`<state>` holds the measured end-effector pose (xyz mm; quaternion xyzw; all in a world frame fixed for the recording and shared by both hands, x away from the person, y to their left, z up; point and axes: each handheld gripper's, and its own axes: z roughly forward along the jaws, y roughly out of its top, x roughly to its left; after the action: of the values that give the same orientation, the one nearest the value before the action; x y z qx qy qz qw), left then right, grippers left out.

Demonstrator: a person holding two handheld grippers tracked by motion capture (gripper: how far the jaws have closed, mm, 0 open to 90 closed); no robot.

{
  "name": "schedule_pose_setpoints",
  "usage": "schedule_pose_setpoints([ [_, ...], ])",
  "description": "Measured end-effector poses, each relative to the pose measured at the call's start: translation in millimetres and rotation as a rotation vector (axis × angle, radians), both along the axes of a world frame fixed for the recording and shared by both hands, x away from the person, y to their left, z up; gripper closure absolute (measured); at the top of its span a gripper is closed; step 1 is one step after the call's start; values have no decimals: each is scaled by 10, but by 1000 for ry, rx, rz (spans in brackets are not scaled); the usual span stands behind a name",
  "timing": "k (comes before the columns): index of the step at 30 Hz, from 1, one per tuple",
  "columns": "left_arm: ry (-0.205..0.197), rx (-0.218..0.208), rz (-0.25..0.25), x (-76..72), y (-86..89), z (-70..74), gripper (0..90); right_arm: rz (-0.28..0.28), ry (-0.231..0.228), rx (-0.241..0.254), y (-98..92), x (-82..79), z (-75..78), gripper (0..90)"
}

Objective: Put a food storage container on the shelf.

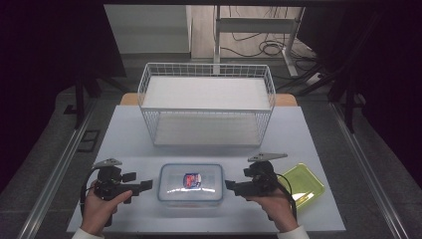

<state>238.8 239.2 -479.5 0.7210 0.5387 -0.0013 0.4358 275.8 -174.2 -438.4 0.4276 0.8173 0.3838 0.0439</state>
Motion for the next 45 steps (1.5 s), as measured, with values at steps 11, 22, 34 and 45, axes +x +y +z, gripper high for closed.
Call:
schedule_pose_setpoints([
  [11,131,-152,-81,300,-98,-215,105,9,-8,17,65,-36,18,170],
  [22,224,-223,-131,388,-172,-436,140,5,-3,24,58,-33,3,170],
  [34,244,-277,-165,392,-215,-486,287,25,59,57,143,12,-128,152],
  [45,253,-340,-151,371,-128,-514,409,20,220,109,308,208,-440,137],
])
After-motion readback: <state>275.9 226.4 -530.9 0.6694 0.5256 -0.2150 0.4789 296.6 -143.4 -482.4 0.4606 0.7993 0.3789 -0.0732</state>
